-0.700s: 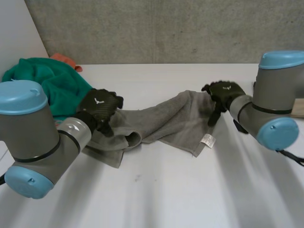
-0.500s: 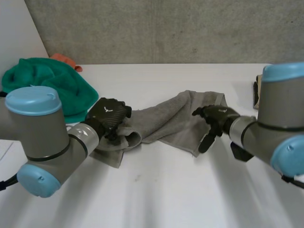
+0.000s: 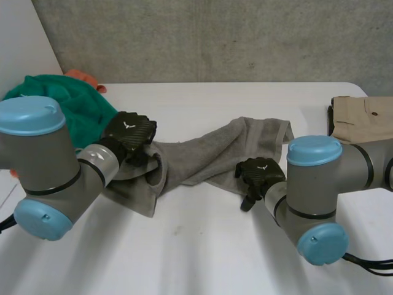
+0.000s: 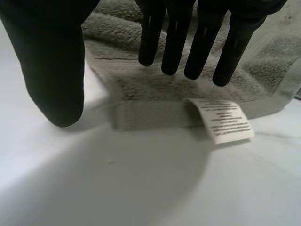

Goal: Fold the laundry.

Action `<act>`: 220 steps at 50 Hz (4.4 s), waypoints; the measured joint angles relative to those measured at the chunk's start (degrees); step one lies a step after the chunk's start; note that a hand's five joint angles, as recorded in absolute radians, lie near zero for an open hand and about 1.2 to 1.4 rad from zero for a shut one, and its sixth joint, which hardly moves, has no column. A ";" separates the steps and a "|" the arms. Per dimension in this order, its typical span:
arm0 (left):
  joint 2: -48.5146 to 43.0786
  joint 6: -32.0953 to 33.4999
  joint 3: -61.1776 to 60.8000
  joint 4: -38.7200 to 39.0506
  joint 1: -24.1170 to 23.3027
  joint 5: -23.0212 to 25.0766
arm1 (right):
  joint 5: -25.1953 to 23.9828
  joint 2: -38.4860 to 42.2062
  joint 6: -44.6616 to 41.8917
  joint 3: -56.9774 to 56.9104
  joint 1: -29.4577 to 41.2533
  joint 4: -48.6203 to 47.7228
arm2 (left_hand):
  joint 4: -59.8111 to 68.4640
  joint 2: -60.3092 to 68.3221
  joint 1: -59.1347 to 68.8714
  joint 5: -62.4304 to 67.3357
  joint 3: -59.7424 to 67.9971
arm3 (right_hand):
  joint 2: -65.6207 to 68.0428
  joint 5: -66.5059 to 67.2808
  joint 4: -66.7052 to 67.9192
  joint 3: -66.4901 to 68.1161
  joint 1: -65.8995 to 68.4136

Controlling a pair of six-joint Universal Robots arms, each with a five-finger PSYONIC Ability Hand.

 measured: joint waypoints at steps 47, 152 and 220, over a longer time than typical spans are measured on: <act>11.39 -4.28 -3.00 -11.03 9.22 8.46 | -12.39 -8.13 -16.58 -6.49 -13.61 6.45 | 0.11 0.16 0.00 0.00 0.16 | 36.60 34.48 37.45 36.90 34.31; -17.40 6.42 3.82 10.05 11.66 -3.69 | -19.02 -9.40 -20.67 7.81 -27.98 -7.70 | -36.24 -36.85 -33.93 -33.77 -36.34 | 36.60 35.27 37.69 37.38 34.31; -30.66 35.38 34.24 -1.30 5.98 4.31 | -1.79 6.65 -33.29 -14.46 -23.25 -4.25 | -55.93 -55.50 -54.63 -52.32 -55.20 | -18.43 -18.20 -17.71 -17.95 -18.11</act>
